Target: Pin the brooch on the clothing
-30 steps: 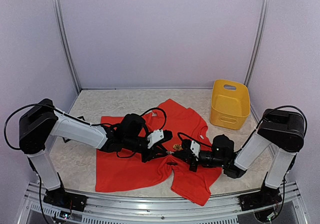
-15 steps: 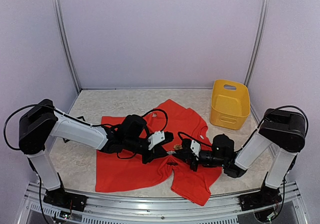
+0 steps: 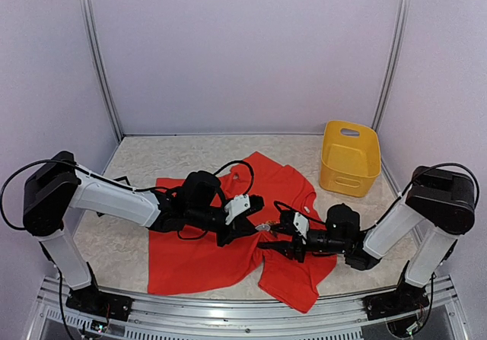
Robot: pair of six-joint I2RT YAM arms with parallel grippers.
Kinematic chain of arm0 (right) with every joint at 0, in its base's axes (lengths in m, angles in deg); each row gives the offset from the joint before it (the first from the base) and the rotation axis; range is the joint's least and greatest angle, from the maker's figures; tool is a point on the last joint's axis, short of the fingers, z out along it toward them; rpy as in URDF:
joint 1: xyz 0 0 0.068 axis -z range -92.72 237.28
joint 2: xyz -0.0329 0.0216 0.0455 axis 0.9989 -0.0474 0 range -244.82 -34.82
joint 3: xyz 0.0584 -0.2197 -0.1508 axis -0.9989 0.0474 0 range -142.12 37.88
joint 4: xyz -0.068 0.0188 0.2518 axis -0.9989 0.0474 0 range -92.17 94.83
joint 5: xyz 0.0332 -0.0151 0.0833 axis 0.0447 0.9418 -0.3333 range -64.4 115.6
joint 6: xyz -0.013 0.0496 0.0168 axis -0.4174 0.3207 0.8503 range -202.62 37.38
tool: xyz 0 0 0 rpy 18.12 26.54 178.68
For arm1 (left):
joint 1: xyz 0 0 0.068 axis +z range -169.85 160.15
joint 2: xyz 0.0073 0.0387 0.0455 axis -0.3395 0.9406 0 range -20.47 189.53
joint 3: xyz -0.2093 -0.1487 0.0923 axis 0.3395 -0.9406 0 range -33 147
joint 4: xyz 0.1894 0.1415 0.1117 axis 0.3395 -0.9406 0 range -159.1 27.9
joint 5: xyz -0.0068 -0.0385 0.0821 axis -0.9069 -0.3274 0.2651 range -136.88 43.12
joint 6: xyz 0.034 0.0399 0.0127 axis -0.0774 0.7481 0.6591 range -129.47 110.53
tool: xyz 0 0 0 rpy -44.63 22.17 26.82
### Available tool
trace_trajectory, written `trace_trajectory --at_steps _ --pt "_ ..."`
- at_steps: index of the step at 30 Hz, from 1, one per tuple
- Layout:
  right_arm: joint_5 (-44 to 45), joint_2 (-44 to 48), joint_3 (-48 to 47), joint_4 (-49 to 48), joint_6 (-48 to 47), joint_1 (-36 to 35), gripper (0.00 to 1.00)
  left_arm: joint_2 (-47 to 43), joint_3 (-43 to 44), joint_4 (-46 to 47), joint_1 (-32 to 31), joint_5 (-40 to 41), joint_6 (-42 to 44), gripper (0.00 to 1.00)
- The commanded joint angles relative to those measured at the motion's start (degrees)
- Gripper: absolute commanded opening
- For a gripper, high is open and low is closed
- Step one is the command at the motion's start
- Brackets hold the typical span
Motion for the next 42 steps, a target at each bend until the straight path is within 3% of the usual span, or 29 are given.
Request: trace_trajectory --at_steps 1,7,12,17,26,30,37,42 --pt "-0.4 -3.2 0.2 -2.0 3.0 0.4 0.43 -1.8 -0.7 2.0 -0.2 -1.1 -0.6 0.0" --pt "-0.1 -7.3 -0.5 -4.6 4.6 0.9 0.11 -2.8 -1.7 2.4 -0.2 -2.2 -0.7 0.0" --pt "-1.3 -8.7 -0.4 -4.3 5.4 1.3 0.02 -3.4 -2.3 3.3 0.0 -3.3 -1.1 0.0" --pt "-1.8 -9.3 -0.6 -3.2 5.4 1.5 0.0 -3.6 -2.6 4.3 0.2 -4.7 -1.5 0.0" --pt "-1.9 -7.0 -3.0 1.3 5.2 1.6 0.03 -3.5 -3.2 4.9 0.2 -4.8 -1.6 0.0" --pt "-1.4 -5.9 -3.1 2.0 4.7 1.7 0.11 -3.5 -3.7 5.2 0.2 -4.3 -1.8 0.0" --pt "-2.1 -1.9 -2.5 5.3 2.8 1.9 0.34 -3.6 -3.8 5.5 0.2 -2.7 -2.1 0.0" --pt "-3.1 3.0 -1.9 7.2 2.1 2.1 0.38 -3.5 -3.9 5.4 0.2 -2.2 -2.3 0.0"
